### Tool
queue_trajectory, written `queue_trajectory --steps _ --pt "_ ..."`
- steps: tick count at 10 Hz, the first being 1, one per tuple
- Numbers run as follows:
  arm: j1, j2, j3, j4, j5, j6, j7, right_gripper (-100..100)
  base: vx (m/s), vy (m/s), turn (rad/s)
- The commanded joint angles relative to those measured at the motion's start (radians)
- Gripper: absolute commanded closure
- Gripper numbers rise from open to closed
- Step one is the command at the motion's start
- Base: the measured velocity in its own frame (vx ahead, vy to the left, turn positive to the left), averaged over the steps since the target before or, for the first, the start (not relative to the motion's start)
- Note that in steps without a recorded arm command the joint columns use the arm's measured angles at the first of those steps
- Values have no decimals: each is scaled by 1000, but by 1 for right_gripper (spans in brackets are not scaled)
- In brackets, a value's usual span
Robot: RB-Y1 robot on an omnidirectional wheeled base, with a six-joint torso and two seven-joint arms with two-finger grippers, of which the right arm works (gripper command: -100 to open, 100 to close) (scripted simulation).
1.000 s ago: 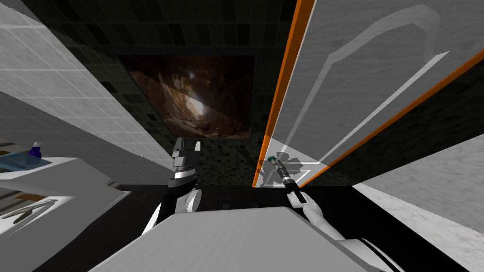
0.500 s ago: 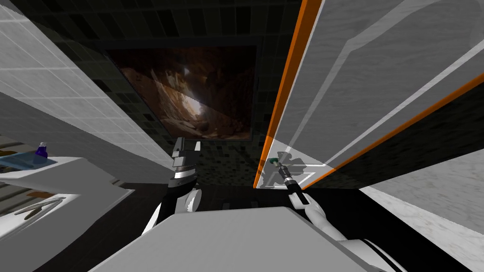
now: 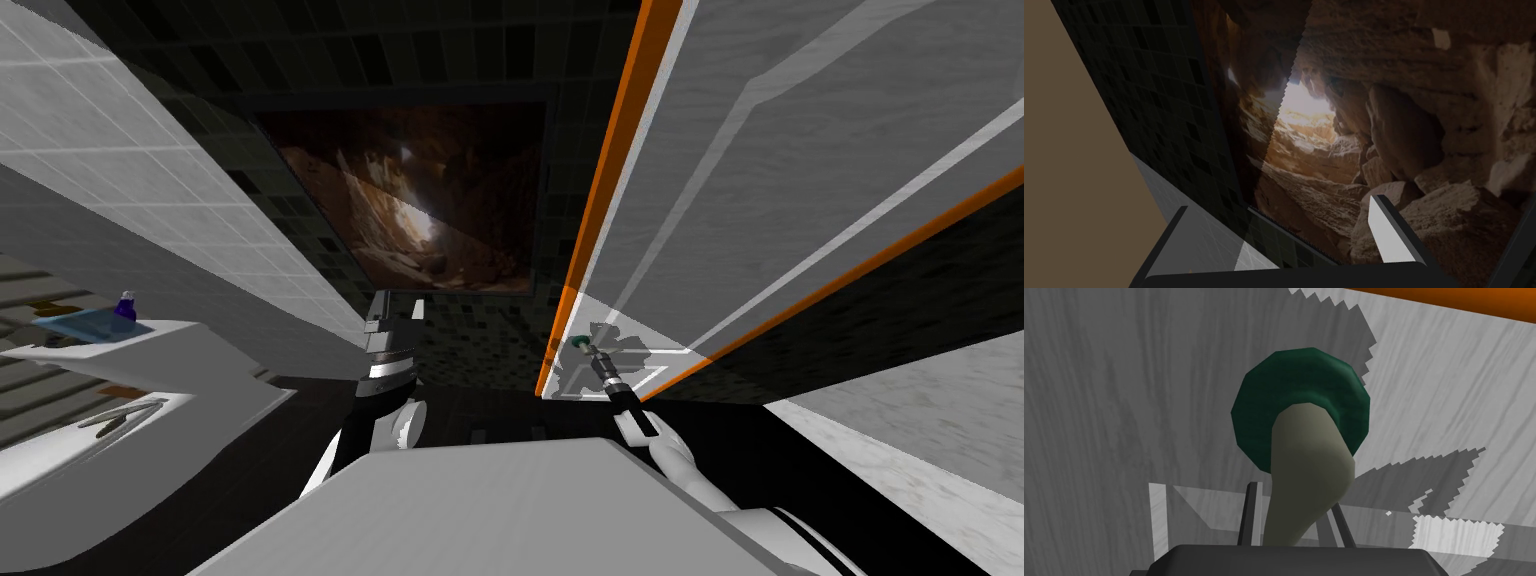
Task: Pull the door open
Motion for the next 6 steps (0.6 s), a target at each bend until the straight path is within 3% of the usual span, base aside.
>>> queue_trajectory --steps 1,6 --pt "26 -12 11 -18 4 -14 -13 100 -199 -66 146" --pt "83 -71 54 -22 18 -98 -75 100 -211 -80 143"
